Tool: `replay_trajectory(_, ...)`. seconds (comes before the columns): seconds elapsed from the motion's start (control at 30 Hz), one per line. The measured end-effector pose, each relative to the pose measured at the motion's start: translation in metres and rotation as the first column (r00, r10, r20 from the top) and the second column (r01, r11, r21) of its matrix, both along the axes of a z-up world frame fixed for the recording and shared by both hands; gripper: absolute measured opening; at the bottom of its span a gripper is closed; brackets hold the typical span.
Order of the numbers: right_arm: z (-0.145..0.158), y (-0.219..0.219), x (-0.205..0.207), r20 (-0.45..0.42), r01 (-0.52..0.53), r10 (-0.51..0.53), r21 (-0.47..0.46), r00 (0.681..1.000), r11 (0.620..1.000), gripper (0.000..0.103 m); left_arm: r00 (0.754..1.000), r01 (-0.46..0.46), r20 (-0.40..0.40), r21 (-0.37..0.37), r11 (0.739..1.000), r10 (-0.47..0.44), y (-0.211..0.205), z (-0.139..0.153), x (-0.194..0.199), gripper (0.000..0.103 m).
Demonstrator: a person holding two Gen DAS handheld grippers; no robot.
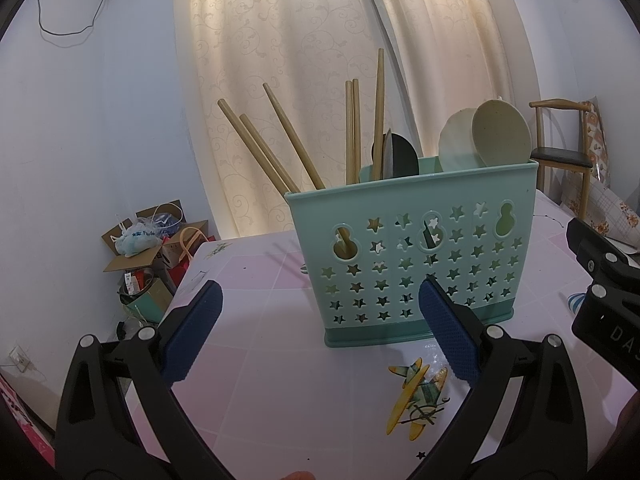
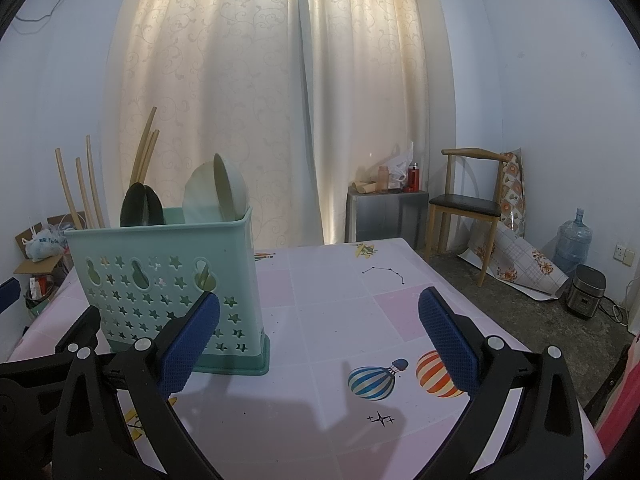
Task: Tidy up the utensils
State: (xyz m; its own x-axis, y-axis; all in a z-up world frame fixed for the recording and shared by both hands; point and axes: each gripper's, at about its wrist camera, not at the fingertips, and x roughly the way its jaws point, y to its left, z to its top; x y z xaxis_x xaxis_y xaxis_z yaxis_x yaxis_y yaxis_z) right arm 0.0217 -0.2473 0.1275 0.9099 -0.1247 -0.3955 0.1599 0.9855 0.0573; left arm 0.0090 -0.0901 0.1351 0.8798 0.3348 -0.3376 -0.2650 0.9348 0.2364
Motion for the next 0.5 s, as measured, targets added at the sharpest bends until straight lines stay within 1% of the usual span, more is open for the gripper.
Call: replay_trajectory(0.5,0.0000,0.0006,0.0006,0.000,0.000,0.000,0.000,1.000,1.000,0.097,1.000,-0.001,0.000,0.001,1.000,0.001,0.0000,0.0002,0.0001,0.095)
